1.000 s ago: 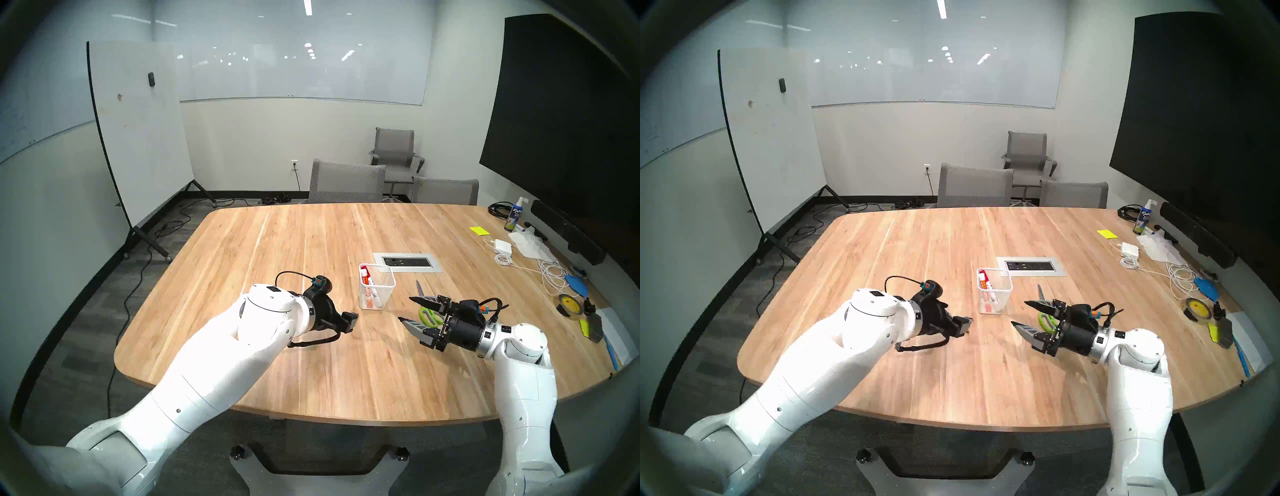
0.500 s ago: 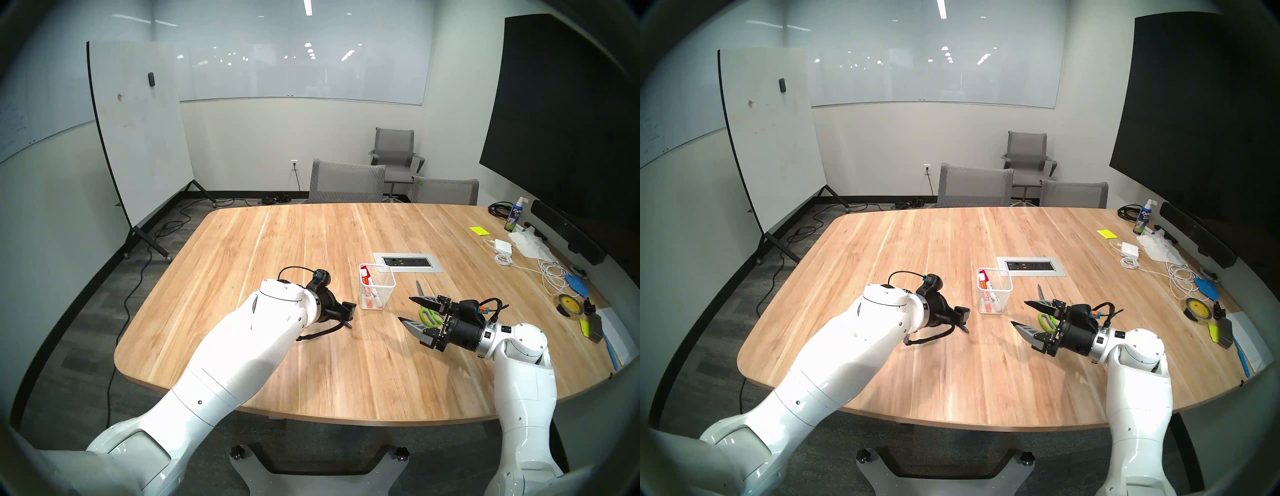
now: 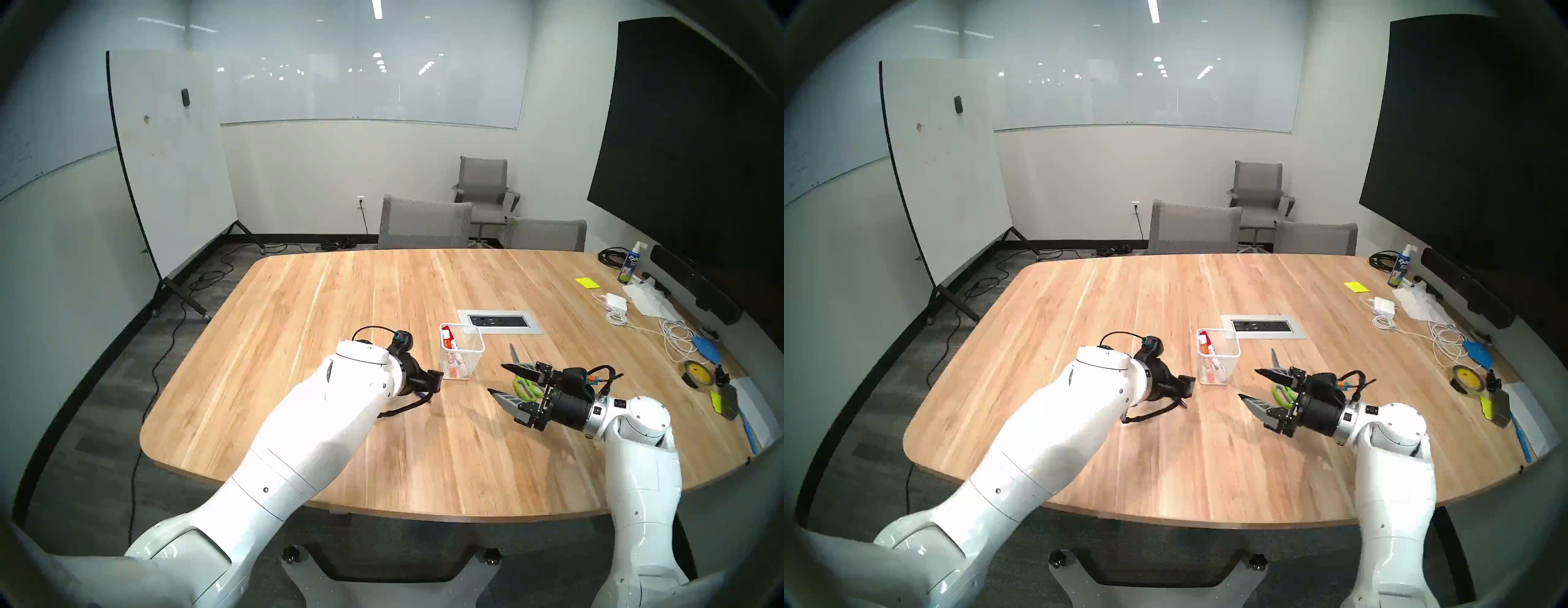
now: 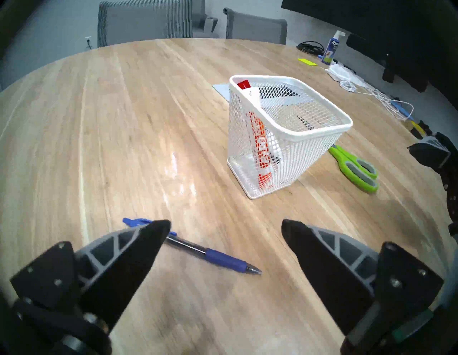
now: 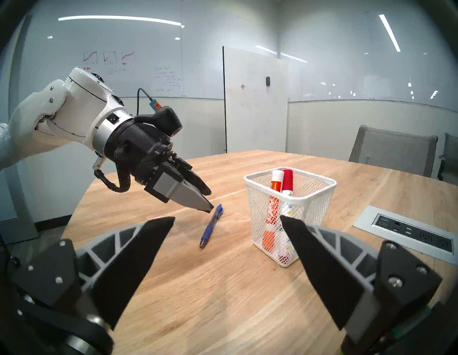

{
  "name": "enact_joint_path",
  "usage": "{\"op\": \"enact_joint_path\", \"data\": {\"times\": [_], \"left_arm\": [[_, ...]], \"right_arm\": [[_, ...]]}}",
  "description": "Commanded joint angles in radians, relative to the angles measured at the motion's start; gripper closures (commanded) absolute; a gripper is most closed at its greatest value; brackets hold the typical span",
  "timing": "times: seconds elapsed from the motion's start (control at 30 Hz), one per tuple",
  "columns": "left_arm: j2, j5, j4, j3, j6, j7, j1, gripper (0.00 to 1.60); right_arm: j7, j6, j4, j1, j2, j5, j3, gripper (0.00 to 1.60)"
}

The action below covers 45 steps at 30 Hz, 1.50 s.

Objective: Place the pen, the marker, and the scissors into the pen holder

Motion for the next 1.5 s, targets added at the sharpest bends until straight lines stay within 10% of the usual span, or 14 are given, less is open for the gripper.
{"op": "enact_joint_path", "data": {"times": [0.0, 1.47], "left_arm": [[-0.08, -0.008, 0.023, -0.006, 0.031, 0.056, -0.019, 0.0], [-0.257, -0.068, 0.073, -0.094, 0.074, 0.395, 0.008, 0.0]], "right_arm": [[-0.001, 0.002, -0.017, 0.015, -0.001, 0.003, -0.001, 0.0], [0.018, 0.003, -0.017, 0.024, -0.019, -0.023, 0.021, 0.0]]}}
